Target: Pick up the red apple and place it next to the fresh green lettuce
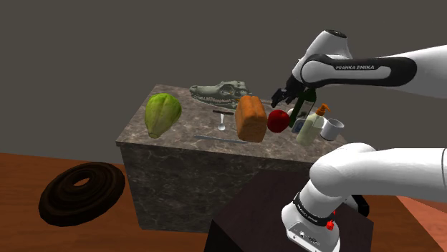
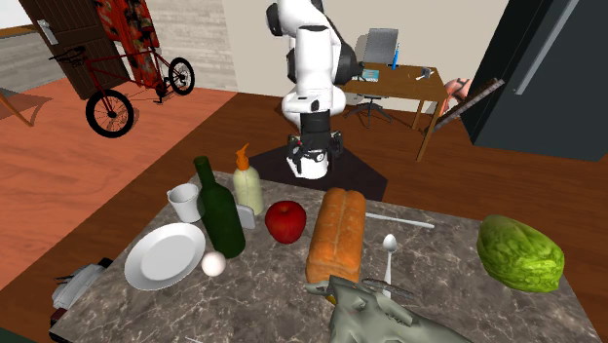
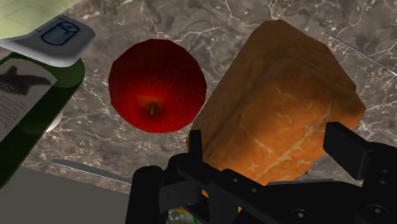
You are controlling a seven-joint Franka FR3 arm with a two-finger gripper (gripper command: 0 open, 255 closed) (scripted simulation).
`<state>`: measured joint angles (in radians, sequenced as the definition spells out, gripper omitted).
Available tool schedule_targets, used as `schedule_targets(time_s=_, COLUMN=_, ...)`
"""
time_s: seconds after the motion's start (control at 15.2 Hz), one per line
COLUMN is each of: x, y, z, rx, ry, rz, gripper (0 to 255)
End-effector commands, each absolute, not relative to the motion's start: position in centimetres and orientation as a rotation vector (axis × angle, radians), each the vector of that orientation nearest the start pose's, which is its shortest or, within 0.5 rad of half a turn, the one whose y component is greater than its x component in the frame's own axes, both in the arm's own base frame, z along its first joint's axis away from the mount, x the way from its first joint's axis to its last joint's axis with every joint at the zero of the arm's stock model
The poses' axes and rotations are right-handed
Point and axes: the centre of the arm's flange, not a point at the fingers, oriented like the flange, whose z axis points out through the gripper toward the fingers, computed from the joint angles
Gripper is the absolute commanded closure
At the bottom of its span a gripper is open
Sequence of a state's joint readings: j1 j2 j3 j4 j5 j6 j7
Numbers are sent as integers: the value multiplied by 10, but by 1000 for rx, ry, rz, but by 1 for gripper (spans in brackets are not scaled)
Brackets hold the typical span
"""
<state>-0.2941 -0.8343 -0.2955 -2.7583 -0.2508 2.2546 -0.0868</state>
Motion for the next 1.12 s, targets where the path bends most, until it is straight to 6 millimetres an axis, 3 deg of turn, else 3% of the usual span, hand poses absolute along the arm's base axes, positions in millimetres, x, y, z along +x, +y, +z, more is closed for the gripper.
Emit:
schedule_targets(time_s=0.0, x=269, y=-212, z=455, rx=-3154, ry=552, rz=-533, gripper=0)
schedule_targets(time_s=0.4, x=249, y=-272, z=423, rx=-3136, ry=694, rz=-644, gripper=0)
schedule_targets(time_s=0.86, x=262, y=-280, z=389, rx=-3136, ry=694, rz=-644, gripper=0)
schedule_targets(time_s=1.06, x=263, y=-280, z=386, rx=-3136, ry=694, rz=-644, gripper=0)
